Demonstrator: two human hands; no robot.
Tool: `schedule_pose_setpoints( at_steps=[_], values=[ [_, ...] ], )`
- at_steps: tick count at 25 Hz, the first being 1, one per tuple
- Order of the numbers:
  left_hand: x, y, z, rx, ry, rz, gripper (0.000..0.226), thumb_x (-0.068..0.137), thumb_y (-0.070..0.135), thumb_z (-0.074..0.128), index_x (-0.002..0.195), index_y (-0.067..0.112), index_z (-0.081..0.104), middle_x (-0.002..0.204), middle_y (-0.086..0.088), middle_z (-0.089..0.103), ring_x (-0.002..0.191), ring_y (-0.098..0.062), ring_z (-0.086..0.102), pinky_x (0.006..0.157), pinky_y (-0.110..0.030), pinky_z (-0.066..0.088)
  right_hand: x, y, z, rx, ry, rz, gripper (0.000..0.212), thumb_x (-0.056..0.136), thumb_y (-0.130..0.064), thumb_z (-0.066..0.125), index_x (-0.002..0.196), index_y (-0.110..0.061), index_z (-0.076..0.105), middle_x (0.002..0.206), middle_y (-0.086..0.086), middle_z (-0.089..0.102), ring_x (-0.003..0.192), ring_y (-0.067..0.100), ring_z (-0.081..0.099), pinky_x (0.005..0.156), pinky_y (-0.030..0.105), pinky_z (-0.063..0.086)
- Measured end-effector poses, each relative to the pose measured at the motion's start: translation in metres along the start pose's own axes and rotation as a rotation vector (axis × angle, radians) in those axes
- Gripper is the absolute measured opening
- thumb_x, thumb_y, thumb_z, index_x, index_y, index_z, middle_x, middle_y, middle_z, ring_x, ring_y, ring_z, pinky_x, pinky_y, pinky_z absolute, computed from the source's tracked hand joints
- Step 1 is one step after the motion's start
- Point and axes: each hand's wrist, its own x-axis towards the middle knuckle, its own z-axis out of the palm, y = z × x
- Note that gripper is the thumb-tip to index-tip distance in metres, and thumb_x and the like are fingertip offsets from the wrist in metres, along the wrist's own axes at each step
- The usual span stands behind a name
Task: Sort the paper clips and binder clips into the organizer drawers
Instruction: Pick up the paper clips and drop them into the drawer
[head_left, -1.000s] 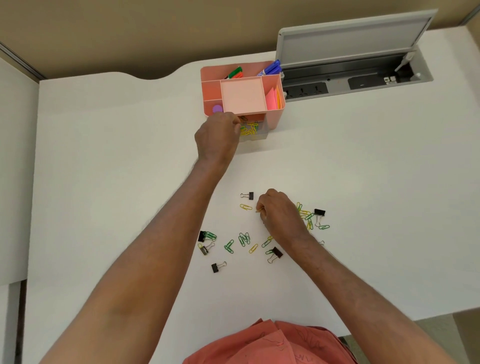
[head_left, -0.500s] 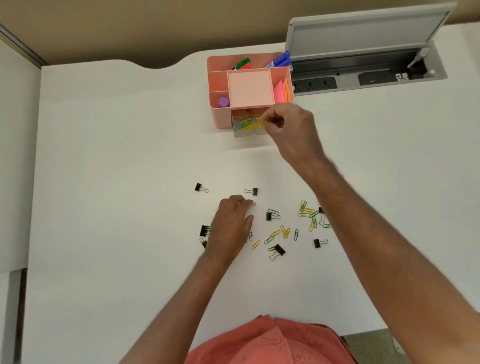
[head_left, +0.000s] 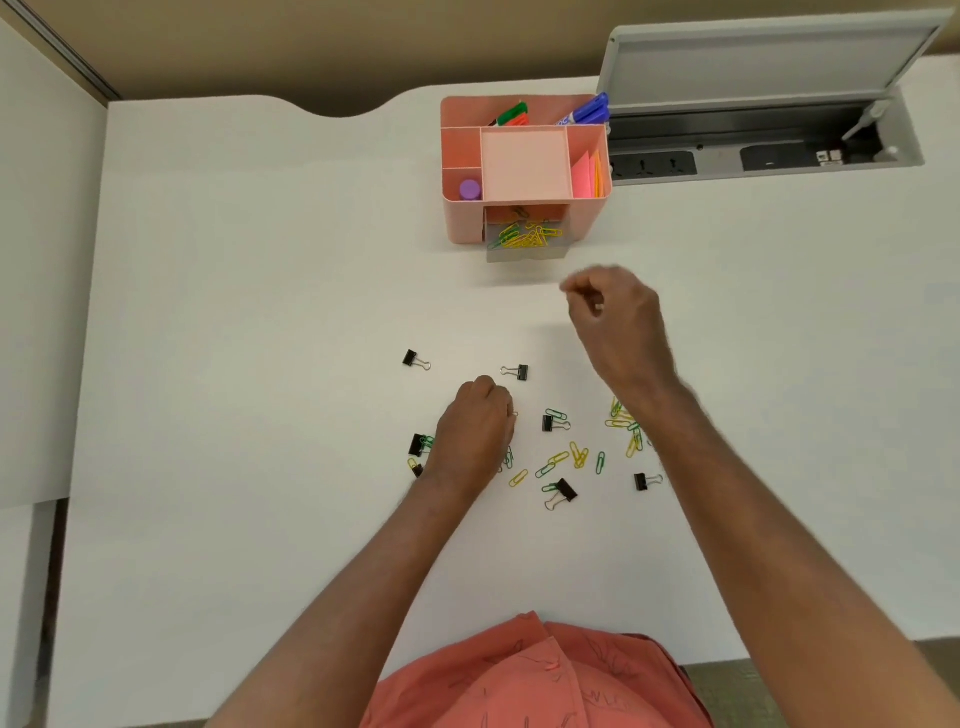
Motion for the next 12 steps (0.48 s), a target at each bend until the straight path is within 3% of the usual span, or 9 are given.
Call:
schedule_pose_setpoints(
  at_steps=[4,9,12],
  values=[
    [0.002,0.004,-0.005,0.058,-0.074,0.021,0.003,0.091,0.011,0.059,0.091,0.01,0.061,0.098,-0.005,0.059,0.092,-0.025,0.055,0.065,-0.035,0.049,-0.079,0.037,-0.005,-0.161,-0.062,0.148,0.019,0.093,-0.011,0.061,0.107,-0.019,0.07,0.102,-0.002,0.065,0.097,0.018,0.064,0.085,0.037,0.054],
    [-0.002,0.007,-0.023,-0.121,-0.139,-0.049,0.006,0.089,0.013,0.056,0.084,0.017,0.056,0.083,0.003,0.061,0.078,-0.022,0.057,0.064,-0.038,0.049,-0.116,0.045,0.0,-0.48,-0.287,0.184,0.04,0.092,-0.014,0.062,0.131,-0.005,0.055,0.133,0.011,0.053,0.12,0.032,0.049,0.087,0.039,0.05],
    [-0.019,-0.003,-0.029,-0.178,-0.119,-0.079,0.01,0.093,0.016,0.056,0.085,0.022,0.055,0.078,0.007,0.061,0.073,-0.017,0.058,0.061,-0.035,0.047,-0.128,0.046,0.005,-0.627,-0.369,0.121,0.059,0.085,0.003,0.056,0.142,-0.002,0.044,0.14,0.013,0.045,0.12,0.031,0.047,0.085,0.035,0.05]
  ],
)
